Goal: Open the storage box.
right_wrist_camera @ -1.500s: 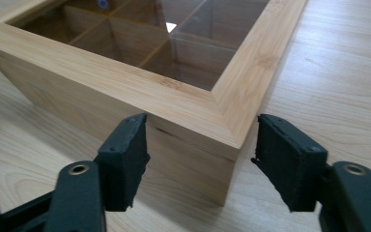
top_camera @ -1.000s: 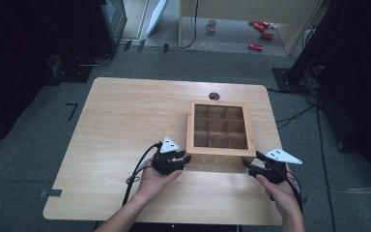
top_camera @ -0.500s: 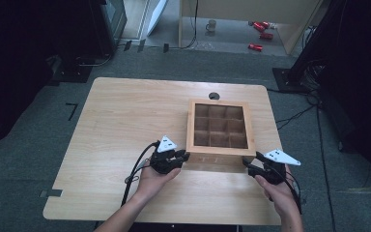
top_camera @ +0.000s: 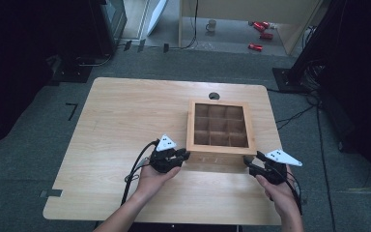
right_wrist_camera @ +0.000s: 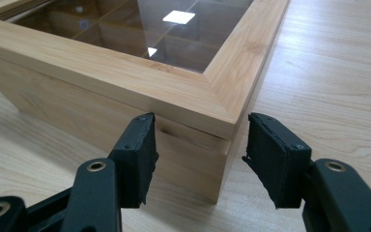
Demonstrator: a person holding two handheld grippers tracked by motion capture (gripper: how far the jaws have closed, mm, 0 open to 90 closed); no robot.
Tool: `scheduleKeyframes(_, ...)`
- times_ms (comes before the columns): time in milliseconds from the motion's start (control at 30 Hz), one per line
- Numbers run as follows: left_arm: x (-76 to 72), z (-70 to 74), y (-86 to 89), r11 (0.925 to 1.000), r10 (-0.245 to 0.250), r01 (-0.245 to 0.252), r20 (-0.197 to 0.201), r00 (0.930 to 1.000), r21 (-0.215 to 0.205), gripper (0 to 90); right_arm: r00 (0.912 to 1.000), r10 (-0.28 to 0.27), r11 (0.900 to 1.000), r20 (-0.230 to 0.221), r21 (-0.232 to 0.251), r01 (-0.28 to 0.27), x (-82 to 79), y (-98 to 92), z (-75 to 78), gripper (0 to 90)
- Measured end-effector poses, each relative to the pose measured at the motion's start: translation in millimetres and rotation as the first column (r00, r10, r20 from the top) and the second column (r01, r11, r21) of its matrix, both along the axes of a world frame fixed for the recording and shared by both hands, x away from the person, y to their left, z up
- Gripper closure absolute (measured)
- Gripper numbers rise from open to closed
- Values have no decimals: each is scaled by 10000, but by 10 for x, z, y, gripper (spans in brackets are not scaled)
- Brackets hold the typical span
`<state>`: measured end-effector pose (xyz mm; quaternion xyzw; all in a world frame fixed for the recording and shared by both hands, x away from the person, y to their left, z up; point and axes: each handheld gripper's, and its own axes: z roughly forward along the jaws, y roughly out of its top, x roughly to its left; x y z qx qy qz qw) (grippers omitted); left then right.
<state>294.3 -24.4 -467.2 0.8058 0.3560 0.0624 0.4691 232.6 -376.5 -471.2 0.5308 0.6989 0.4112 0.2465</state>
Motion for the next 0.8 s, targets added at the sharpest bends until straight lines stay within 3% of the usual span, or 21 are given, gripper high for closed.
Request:
scheduleKeyframes(400,18,56,9,9997,-79,79,-9,10000,-238,745,9986,-477,9989,232,7,477,3,-12,9,476)
scheduleKeyframes(633,14,82,26,9990,-11,17,147,9999,-454,730,9936,-790,9964,804,-231,811,-23,35,40,493)
scheduleKeyframes(733,4,92,51,9995,121,-111,339,9994,-312,657,9905,-870,9951,1064,-373,915,-34,54,60,493)
scheduleKeyframes(800,-4,82,83,9995,191,-183,307,9993,-243,543,9879,-928,9950,1242,-246,966,-39,55,86,493)
